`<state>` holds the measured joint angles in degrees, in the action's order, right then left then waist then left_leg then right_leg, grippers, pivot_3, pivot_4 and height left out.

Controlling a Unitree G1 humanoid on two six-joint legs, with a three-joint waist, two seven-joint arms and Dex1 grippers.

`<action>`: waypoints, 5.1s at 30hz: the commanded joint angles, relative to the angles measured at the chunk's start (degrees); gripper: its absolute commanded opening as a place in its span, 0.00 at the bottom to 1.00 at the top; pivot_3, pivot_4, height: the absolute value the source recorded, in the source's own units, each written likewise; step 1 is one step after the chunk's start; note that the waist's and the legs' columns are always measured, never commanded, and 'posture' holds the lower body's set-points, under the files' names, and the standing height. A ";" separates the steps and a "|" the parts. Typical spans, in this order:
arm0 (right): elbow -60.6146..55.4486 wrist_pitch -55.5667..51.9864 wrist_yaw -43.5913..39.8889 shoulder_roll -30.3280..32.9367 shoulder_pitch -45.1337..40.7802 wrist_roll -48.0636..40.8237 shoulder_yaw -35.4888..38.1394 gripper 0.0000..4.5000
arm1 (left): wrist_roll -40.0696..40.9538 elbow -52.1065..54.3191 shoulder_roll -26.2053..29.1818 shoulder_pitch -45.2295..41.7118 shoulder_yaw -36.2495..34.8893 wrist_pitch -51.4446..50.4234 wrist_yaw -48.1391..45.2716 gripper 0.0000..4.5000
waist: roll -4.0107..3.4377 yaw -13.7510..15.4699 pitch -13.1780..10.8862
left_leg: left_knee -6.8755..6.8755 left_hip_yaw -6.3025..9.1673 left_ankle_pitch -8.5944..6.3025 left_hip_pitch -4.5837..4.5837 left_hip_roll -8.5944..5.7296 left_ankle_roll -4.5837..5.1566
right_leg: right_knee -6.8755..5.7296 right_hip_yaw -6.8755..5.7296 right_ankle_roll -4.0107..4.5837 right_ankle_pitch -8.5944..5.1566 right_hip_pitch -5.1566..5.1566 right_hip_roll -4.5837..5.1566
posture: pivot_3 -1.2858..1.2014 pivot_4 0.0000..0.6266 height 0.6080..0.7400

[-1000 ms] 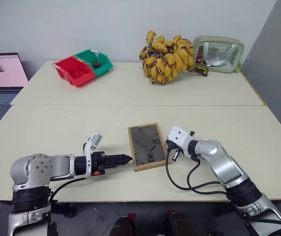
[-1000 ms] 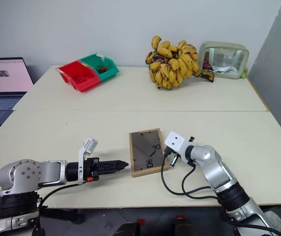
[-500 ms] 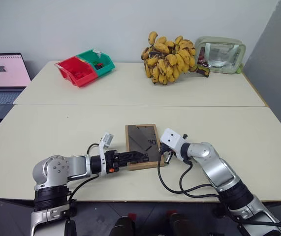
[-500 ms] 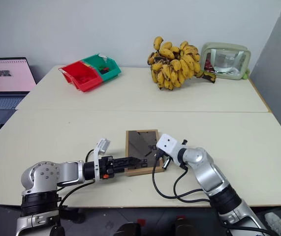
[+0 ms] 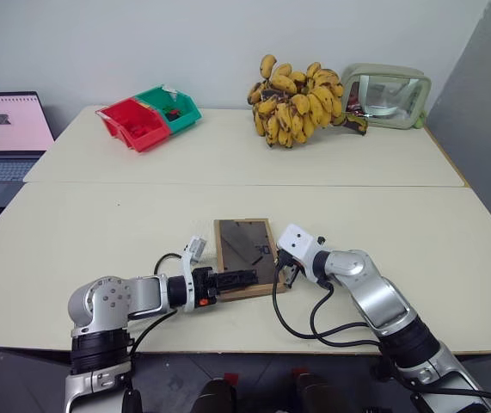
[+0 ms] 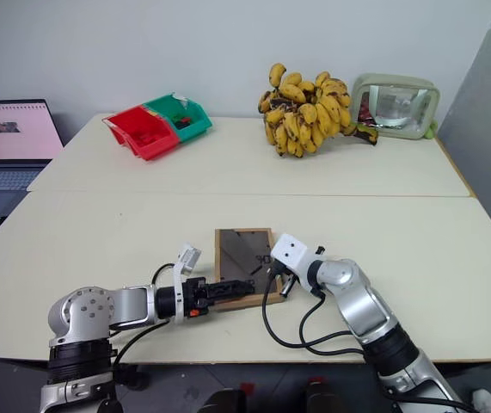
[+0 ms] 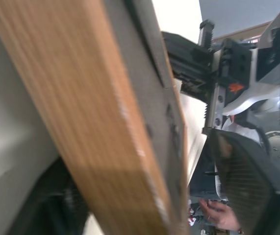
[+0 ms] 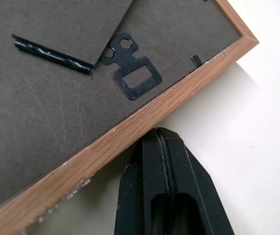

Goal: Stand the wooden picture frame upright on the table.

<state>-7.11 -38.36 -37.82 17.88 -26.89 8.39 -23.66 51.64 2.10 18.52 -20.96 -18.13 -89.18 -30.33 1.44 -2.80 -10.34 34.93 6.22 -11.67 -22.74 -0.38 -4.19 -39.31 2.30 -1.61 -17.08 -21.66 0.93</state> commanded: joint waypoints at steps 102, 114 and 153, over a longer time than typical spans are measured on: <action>41.82 113.36 43.48 19.05 -24.66 36.29 8.80 0.39 | 56.90 -4.31 18.48 -13.15 11.09 11.35 22.33 0.28 | 0.06 -0.32 -0.24 | 0.18 -0.11 0.14 -0.60 -0.11 -0.20 | 0.06 0.13 -0.09 0.20 -0.54 0.07 | 0.52 0.24 1.00; 47.57 113.78 43.39 19.36 -25.40 34.32 7.82 0.29 | 55.24 -5.95 23.87 -12.88 5.70 18.74 21.61 0.75 | 0.07 -0.52 -0.24 | 0.20 -0.22 0.14 -0.44 -0.10 -0.19 | -0.19 0.24 -0.08 0.19 -0.53 0.04 | 0.52 0.24 1.00; 70.30 37.00 -24.91 -15.04 -27.07 -22.76 18.60 0.57 | -8.80 28.43 25.97 17.66 5.44 47.65 4.16 1.00 | 0.04 -0.45 -0.30 | 0.02 -0.24 -0.01 -0.18 0.05 0.05 | -0.31 0.22 0.10 0.20 -0.41 -0.45 | 0.52 0.24 1.00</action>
<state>64.99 -1.09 -62.24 2.13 -53.76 -15.11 -5.81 43.80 30.66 44.58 -2.37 -11.94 -42.96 -25.08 1.48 -3.24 -10.64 34.96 5.97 -11.68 -22.92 -0.33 -4.14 -39.62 2.53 -1.51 -16.88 -22.08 0.47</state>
